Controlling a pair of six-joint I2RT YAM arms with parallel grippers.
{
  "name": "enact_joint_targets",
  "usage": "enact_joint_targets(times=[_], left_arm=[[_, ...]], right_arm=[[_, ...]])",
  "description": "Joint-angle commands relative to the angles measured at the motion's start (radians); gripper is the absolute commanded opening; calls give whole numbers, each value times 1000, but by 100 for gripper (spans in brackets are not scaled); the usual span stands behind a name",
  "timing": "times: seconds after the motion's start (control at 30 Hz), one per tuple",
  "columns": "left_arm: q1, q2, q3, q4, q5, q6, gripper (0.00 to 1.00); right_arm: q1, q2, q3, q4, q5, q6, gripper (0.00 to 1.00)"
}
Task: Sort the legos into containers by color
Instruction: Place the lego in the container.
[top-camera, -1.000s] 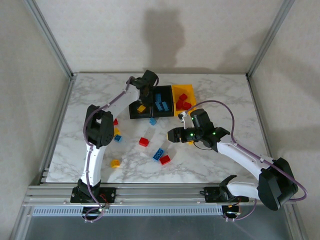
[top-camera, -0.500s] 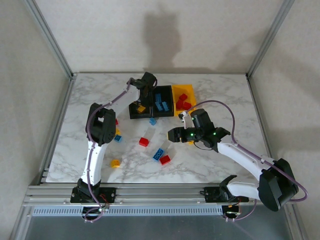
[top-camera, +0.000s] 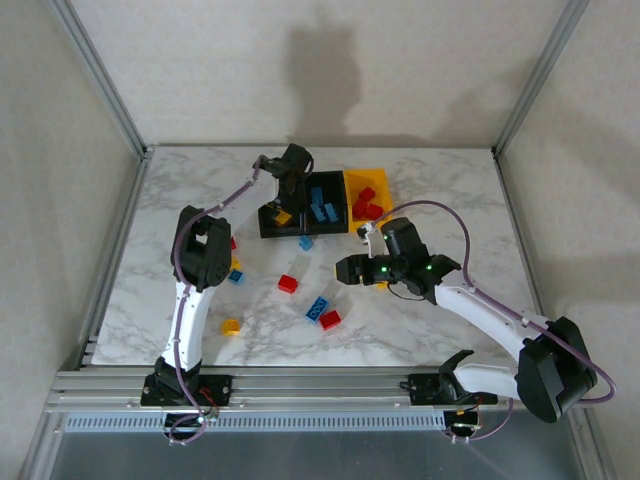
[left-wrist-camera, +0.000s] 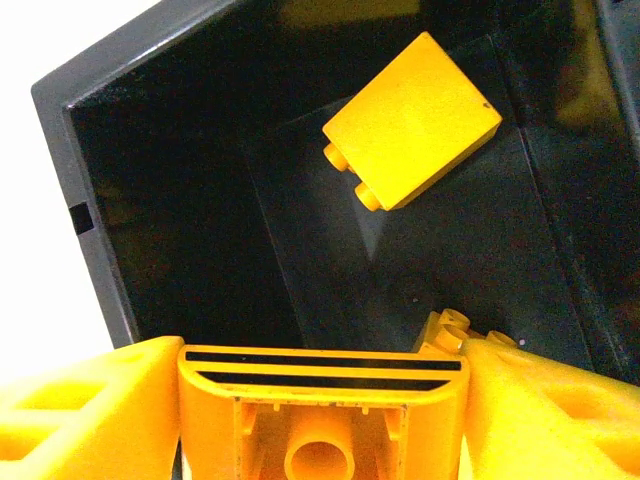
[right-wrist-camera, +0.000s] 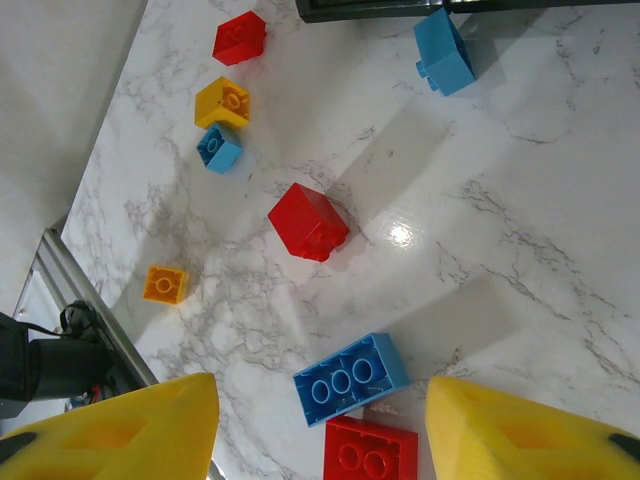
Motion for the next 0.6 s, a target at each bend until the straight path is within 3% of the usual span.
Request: enact_joint_targets(times=[0.0, 0.3, 0.4, 0.43, 0.57], left_arm=[[1, -14, 28, 1, 13, 14, 71], [1, -27, 26, 11, 4, 6, 75], [1, -35, 25, 16, 3, 3, 78], [1, -39, 22, 22, 7, 3, 84], [0, -51, 23, 38, 12, 0, 85]], right_arm=[[5, -14, 2, -12, 4, 7, 57], [5, -17, 2, -14, -4, 4, 57], [5, -17, 3, -12, -8, 3, 56], [5, -16, 4, -14, -9, 3, 56], [6, -17, 8, -20, -7, 0, 56]])
